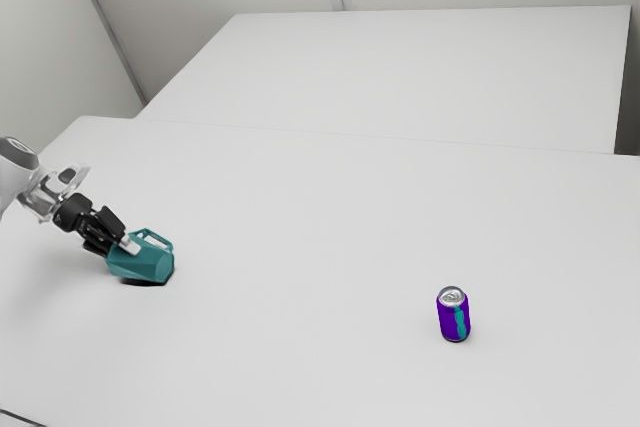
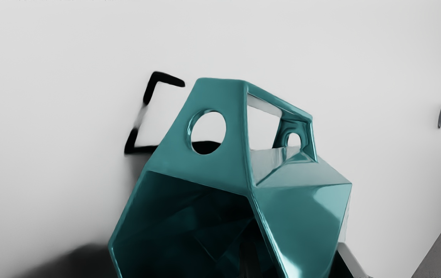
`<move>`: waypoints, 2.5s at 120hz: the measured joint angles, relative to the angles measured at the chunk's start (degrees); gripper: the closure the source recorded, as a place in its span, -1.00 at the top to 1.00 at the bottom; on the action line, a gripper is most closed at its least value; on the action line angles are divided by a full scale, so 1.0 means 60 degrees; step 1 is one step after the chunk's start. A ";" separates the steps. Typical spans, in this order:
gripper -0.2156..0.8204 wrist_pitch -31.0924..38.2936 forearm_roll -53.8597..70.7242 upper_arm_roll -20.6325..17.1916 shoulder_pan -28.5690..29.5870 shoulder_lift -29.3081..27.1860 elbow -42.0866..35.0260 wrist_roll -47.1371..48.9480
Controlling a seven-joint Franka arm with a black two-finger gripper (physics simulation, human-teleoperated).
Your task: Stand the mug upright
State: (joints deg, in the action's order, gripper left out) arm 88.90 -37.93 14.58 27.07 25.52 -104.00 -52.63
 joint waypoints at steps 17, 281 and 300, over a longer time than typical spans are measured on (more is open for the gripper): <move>-0.62 -0.0045 -0.0222 -0.0001 -0.0033 -0.0034 -0.0016 -0.0108; -0.91 0.8220 0.6058 0.0020 -0.5532 -0.4463 -0.4995 0.3341; -0.91 0.8430 0.6253 0.0002 -0.5443 -0.4359 -0.5023 0.3696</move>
State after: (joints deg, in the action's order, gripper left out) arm 139.48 -0.42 14.60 -5.59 -0.63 -134.14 -30.45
